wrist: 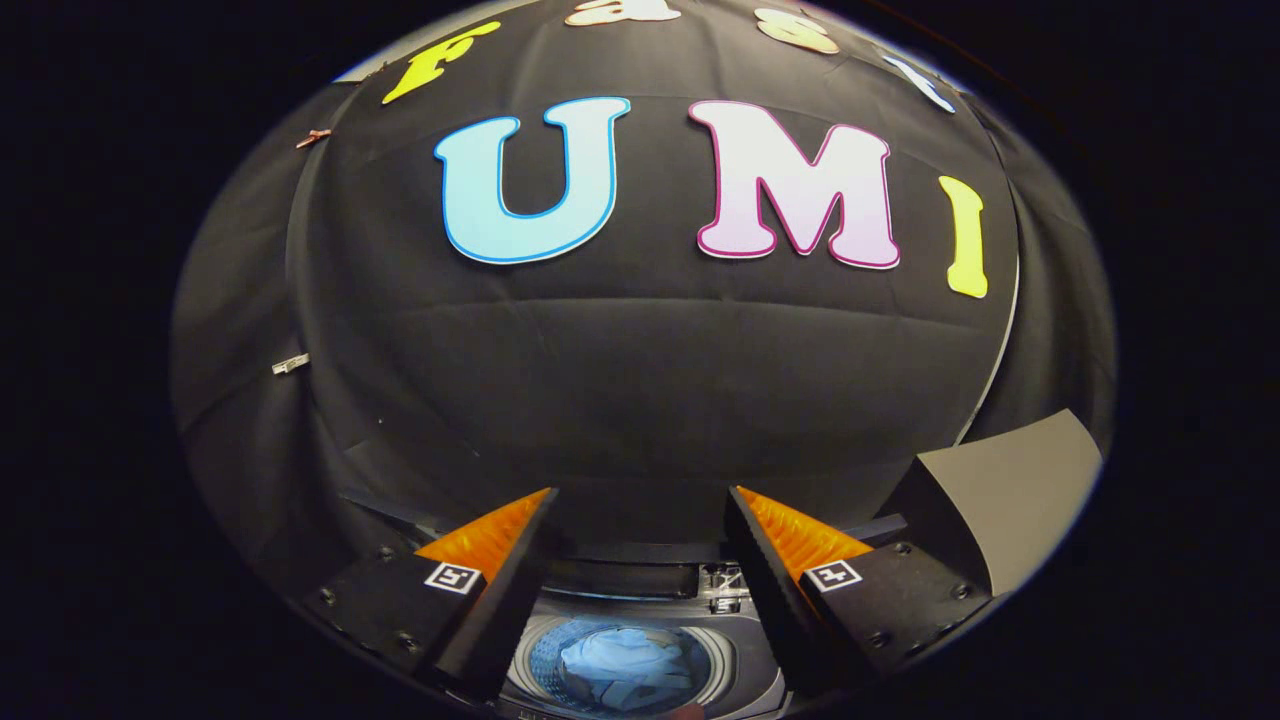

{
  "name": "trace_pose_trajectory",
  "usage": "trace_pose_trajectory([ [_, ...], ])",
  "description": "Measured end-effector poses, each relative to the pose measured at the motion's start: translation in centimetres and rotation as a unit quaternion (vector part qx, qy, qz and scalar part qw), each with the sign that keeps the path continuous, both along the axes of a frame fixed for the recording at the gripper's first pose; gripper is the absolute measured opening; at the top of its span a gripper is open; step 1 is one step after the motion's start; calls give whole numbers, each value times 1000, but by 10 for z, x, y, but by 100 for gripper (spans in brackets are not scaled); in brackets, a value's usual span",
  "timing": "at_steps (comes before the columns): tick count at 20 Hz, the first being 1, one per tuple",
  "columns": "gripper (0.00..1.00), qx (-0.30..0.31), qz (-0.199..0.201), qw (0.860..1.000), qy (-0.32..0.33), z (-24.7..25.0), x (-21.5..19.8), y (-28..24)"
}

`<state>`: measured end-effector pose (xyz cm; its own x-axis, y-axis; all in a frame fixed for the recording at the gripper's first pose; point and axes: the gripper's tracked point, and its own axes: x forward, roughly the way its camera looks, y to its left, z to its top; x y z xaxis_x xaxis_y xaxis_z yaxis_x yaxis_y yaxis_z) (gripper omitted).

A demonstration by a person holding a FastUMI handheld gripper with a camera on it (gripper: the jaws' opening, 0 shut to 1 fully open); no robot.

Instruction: Put the clothes into the washing machine and then close the washing machine lid.

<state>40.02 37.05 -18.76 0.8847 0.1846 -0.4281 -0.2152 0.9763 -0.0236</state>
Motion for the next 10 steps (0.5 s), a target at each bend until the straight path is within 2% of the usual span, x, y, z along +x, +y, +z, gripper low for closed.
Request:
trace_pose_trajectory([
  [10,100,8,8,1000,-10,-3,-31,-3],
])
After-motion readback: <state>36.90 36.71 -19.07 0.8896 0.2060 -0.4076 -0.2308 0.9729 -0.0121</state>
